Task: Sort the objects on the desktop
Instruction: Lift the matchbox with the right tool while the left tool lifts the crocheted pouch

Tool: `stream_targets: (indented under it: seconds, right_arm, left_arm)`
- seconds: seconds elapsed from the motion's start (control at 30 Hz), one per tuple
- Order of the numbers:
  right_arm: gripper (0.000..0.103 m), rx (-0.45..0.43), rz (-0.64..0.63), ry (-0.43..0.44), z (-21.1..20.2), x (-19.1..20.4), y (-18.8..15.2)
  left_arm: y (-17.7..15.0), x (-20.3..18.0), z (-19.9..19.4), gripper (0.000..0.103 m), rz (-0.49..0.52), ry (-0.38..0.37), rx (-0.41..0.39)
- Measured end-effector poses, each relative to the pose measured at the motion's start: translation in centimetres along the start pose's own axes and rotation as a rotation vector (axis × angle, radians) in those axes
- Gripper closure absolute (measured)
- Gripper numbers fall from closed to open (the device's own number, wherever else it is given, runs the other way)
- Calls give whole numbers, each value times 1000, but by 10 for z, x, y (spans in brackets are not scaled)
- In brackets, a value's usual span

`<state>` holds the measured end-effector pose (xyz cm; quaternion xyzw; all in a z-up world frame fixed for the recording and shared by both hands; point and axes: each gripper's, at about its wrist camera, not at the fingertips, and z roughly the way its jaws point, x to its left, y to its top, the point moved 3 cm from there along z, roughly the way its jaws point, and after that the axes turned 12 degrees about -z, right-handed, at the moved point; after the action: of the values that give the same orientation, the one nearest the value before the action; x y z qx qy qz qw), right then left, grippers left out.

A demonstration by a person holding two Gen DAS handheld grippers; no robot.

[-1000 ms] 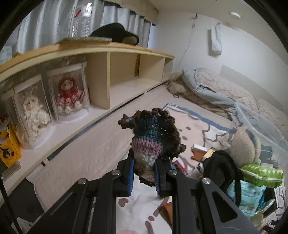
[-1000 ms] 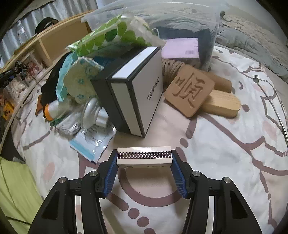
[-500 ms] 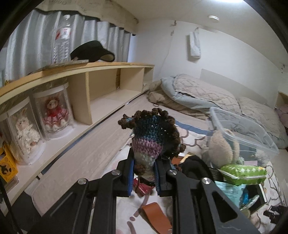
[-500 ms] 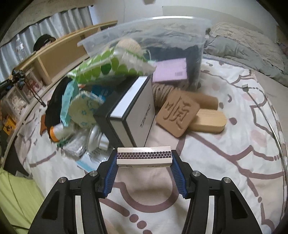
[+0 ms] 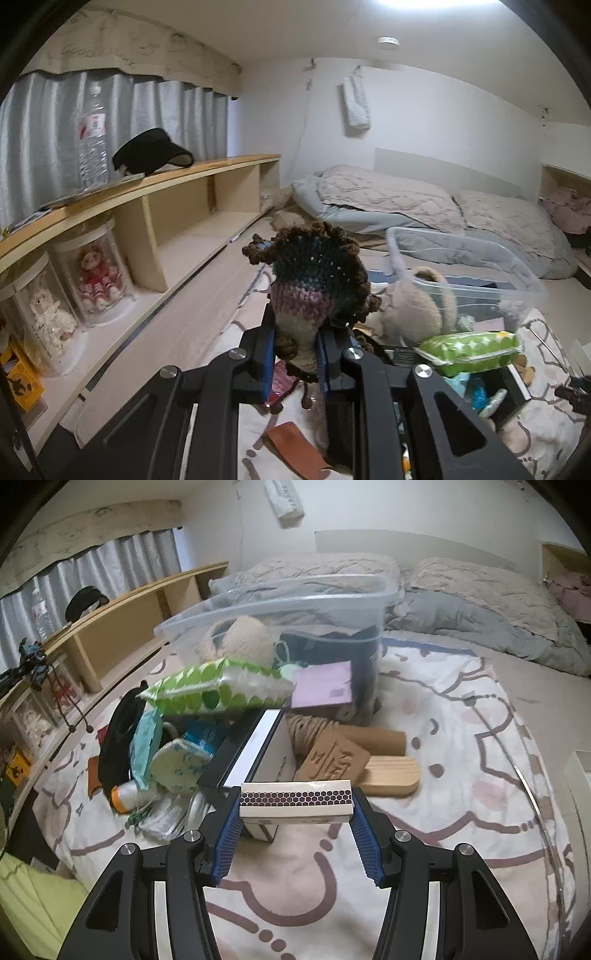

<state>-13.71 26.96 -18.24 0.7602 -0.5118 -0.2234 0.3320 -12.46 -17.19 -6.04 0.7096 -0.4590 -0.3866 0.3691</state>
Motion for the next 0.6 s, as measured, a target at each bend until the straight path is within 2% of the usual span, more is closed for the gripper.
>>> stream_targets:
  seconds: [0.33,0.6]
  right_arm:
    - [46,-101,-13,-52,-36,-8,32]
    - [46,-183,-41,-74,-65,-5,69]
  left_arm:
    - [17,-42,-30,84,27,-165,28]
    - [31,-83,-49,84,86,-243,24]
